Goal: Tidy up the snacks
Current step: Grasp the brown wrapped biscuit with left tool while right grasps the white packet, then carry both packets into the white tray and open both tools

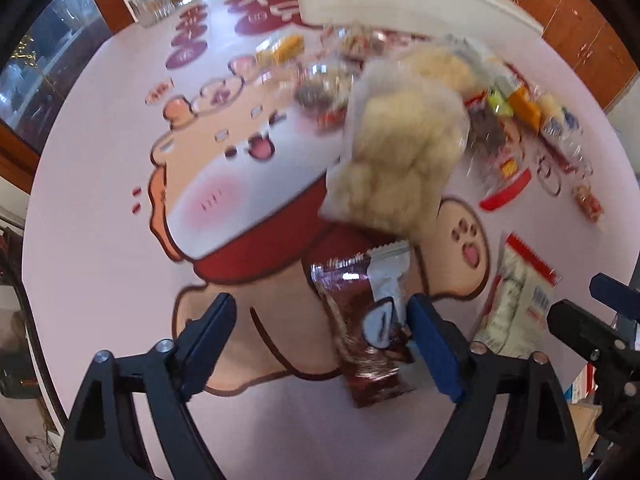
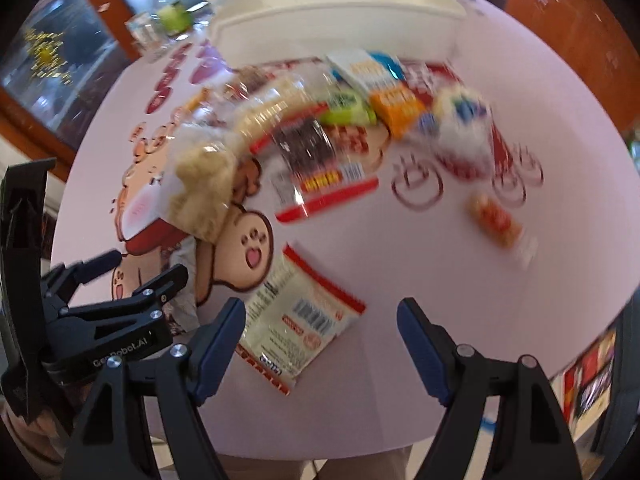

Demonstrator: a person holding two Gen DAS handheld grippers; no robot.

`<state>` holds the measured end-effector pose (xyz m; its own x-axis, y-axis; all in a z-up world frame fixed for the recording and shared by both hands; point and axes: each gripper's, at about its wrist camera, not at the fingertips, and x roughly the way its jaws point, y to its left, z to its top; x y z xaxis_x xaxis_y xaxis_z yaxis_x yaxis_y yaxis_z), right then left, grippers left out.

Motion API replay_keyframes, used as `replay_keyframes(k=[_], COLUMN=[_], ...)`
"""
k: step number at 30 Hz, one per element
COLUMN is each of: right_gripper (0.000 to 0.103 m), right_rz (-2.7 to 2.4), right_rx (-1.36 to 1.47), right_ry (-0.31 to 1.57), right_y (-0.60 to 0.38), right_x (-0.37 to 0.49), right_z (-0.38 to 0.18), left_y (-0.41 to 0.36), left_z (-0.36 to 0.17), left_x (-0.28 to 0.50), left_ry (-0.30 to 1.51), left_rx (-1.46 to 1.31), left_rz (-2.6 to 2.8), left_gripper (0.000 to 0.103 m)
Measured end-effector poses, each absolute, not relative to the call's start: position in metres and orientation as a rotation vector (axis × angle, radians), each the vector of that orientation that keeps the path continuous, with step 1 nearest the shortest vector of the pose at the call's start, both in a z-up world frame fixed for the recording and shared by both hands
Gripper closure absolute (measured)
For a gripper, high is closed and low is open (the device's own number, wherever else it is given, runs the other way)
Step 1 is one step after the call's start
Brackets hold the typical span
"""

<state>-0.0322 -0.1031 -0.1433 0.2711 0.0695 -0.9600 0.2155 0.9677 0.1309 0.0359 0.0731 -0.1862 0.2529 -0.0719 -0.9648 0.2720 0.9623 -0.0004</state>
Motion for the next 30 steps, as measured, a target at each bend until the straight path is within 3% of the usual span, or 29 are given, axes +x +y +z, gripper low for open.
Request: replay_keyframes(k=[3, 5, 9, 18, 20, 22, 25, 30], right_gripper=[0.024, 0.024, 0.024, 0.024, 0.030, 0.044, 0.056, 0.056], right_rz=[-0.121, -0.135, -0.167, -0.237, -0.249, -0.258, -0.244, -0.228], right_rx=[0.306, 0.332, 0.404, 0.278, 0.220, 0.185, 0.195, 0.206], right_ry=[1.308, 1.314, 1.327, 1.384, 1.378, 1.370, 1.356, 1.364], right_y=[-0.102, -0.101, -0.098, -0.064, -0.056, -0.053, -0.054, -0.060], right_x=[-0.034, -0.033, -0.028, -0.018, -0.016, -0.016, -0.017, -0.024], right_z=[-0.149, -0.152, -0.159, -0.177, -0.177, -0.175, -0.172, -0.166], left_y=[0.078, 0.081, 0.088, 0.098, 0.098, 0.099, 0.099, 0.095], left_z=[-0.187, -0.184, -0.181, -0.180, -0.180, -0.181, -0.181, -0.174], left_x=[0.032, 0.031, 0.029, 0.022, 0.021, 0.021, 0.022, 0.022], left_ry=[1.282, 1.266, 1.247, 1.226, 1.224, 1.223, 1.222, 1.206], left_rx=[0.167, 0.172, 0.183, 0.197, 0.196, 0.195, 0.199, 0.195], left_rz=[-0.247, -0.259, -0.277, -0.309, -0.313, -0.319, -0.325, -0.356], left_gripper=[0.033, 0.047, 0.059, 0.067, 0.068, 0.069, 0.069, 0.070])
